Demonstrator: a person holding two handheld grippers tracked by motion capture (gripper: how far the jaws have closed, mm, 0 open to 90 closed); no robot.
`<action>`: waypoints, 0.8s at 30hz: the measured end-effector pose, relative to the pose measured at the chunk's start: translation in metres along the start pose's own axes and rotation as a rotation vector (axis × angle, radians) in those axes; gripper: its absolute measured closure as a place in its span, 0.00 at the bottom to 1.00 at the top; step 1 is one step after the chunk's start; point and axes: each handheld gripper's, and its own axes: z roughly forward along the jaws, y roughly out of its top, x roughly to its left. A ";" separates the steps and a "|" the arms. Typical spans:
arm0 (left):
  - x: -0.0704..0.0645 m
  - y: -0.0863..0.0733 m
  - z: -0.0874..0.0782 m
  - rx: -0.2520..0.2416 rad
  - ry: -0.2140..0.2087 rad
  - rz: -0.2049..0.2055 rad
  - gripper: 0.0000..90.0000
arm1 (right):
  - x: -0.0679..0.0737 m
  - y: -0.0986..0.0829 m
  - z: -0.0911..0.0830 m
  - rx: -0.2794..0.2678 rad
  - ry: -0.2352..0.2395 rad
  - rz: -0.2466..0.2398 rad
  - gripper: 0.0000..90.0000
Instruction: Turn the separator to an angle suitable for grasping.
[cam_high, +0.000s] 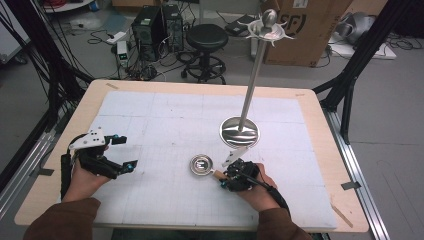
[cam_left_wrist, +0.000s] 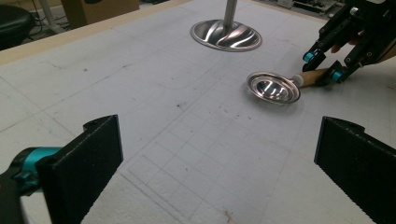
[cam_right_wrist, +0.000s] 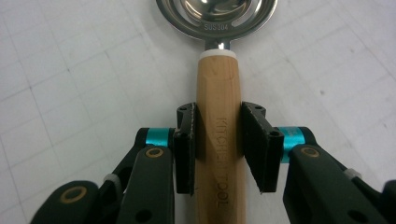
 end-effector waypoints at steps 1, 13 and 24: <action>0.000 0.000 0.000 0.000 -0.001 0.000 0.02 | 0.001 0.002 0.001 -0.001 0.005 -0.007 0.74; 0.000 0.000 0.001 0.005 -0.002 0.002 0.02 | 0.020 0.051 0.033 -0.006 0.078 -0.149 0.74; 0.000 0.000 0.001 0.006 -0.004 0.002 0.02 | 0.022 0.050 0.025 -0.023 0.060 -0.130 0.62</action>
